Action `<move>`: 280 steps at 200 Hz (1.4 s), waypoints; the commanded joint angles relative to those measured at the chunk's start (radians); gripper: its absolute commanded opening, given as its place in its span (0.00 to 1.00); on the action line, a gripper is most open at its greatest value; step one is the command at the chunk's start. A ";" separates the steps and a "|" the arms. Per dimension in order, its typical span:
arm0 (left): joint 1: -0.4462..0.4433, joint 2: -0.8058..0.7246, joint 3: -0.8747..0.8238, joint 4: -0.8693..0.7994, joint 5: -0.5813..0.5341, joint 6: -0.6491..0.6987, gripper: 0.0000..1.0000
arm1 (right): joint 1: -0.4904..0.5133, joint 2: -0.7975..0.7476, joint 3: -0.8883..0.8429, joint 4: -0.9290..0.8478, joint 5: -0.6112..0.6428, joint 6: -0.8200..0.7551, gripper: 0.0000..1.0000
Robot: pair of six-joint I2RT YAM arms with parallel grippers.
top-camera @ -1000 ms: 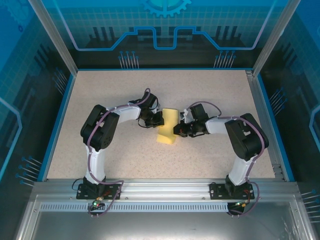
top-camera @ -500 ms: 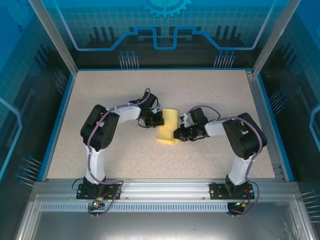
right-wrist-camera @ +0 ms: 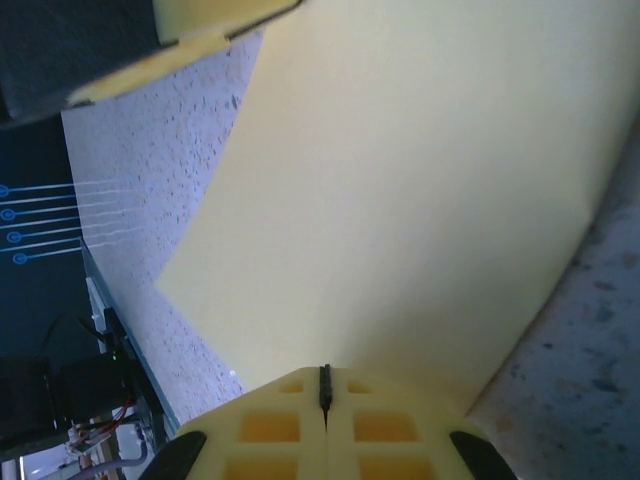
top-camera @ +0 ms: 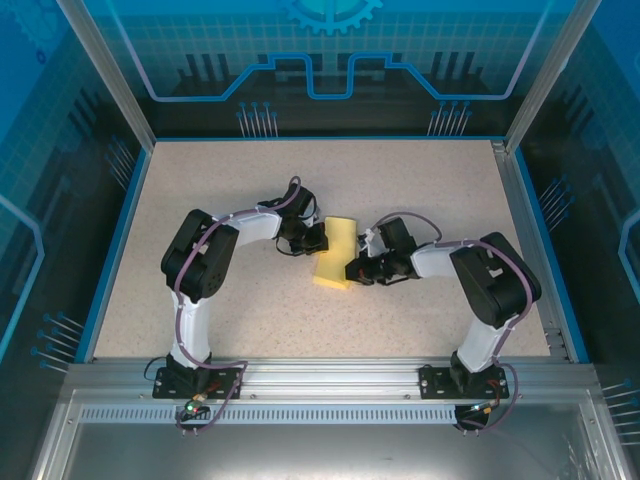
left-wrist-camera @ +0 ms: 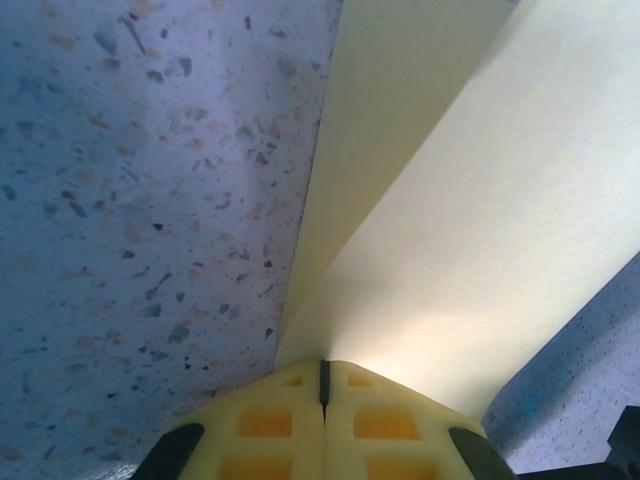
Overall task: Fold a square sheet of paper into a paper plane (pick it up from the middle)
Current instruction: Fold the square sheet of paper in half at the center of the table.
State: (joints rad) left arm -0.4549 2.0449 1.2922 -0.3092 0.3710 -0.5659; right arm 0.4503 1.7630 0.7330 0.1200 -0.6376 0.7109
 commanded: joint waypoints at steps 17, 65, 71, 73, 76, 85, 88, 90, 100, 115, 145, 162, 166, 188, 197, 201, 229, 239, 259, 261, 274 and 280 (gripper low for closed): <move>-0.010 0.013 -0.033 -0.036 -0.018 0.026 0.00 | 0.011 0.047 -0.064 0.049 0.015 0.015 0.00; -0.010 0.008 -0.036 -0.036 -0.020 0.026 0.00 | 0.009 0.053 -0.073 0.043 0.028 0.015 0.00; -0.010 0.010 -0.035 -0.036 -0.018 0.026 0.00 | 0.010 0.036 -0.067 0.032 0.025 0.011 0.00; -0.011 0.010 -0.035 -0.036 -0.018 0.027 0.00 | 0.009 0.030 -0.066 0.026 0.024 0.009 0.00; -0.010 0.011 -0.034 -0.036 -0.017 0.025 0.00 | 0.010 0.021 -0.061 0.015 0.025 0.007 0.00; -0.010 0.013 -0.033 -0.035 -0.016 0.025 0.00 | 0.009 -0.005 -0.049 -0.009 0.023 0.000 0.00; -0.010 0.014 -0.034 -0.035 -0.015 0.026 0.00 | 0.010 -0.016 -0.048 -0.013 0.022 0.001 0.00; -0.009 0.013 -0.033 -0.035 -0.015 0.026 0.00 | 0.010 -0.020 -0.046 -0.017 0.021 0.000 0.00; -0.010 0.015 -0.031 -0.033 -0.014 0.024 0.00 | 0.014 -0.047 -0.041 -0.028 0.020 0.001 0.00; -0.010 0.017 -0.028 -0.037 -0.015 0.026 0.00 | 0.022 -0.063 -0.036 -0.048 0.024 -0.001 0.00; -0.010 0.017 -0.030 -0.034 -0.012 0.023 0.00 | 0.039 -0.039 -0.035 -0.037 0.023 0.005 0.00; -0.010 0.014 -0.030 -0.037 -0.014 0.026 0.00 | 0.042 -0.020 -0.038 -0.038 0.047 0.005 0.00; -0.011 0.015 -0.030 -0.037 -0.014 0.027 0.00 | 0.041 -0.016 -0.040 -0.036 0.051 0.005 0.00; -0.011 0.017 -0.028 -0.037 -0.011 0.025 0.00 | 0.044 -0.001 -0.038 -0.063 0.082 -0.013 0.00; -0.010 0.017 -0.028 -0.036 -0.012 0.025 0.00 | 0.043 0.010 -0.044 -0.068 0.085 -0.023 0.00; -0.009 0.016 -0.029 -0.034 -0.012 0.026 0.00 | 0.044 0.017 -0.046 -0.068 0.083 -0.025 0.00; -0.009 0.021 -0.028 -0.036 -0.010 0.027 0.00 | 0.041 0.051 -0.060 -0.046 0.070 -0.014 0.00; -0.010 0.019 -0.026 -0.039 -0.012 0.029 0.00 | 0.037 0.032 -0.063 -0.012 0.037 0.008 0.00; -0.010 0.022 -0.022 -0.041 -0.011 0.031 0.00 | 0.014 -0.049 -0.024 -0.049 0.029 0.004 0.00; -0.010 0.023 -0.022 -0.041 -0.011 0.032 0.00 | 0.010 -0.057 -0.017 -0.054 0.029 0.002 0.00; -0.010 0.022 -0.022 -0.040 -0.012 0.030 0.00 | -0.022 -0.087 0.020 -0.069 0.022 -0.008 0.00; -0.010 0.023 -0.023 -0.039 -0.012 0.030 0.00 | -0.038 -0.088 0.039 -0.068 0.016 -0.009 0.00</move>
State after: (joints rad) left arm -0.4549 2.0449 1.2877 -0.3023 0.3717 -0.5655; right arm 0.4686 1.7321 0.6979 0.0826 -0.6098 0.7170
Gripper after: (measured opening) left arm 0.049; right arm 0.044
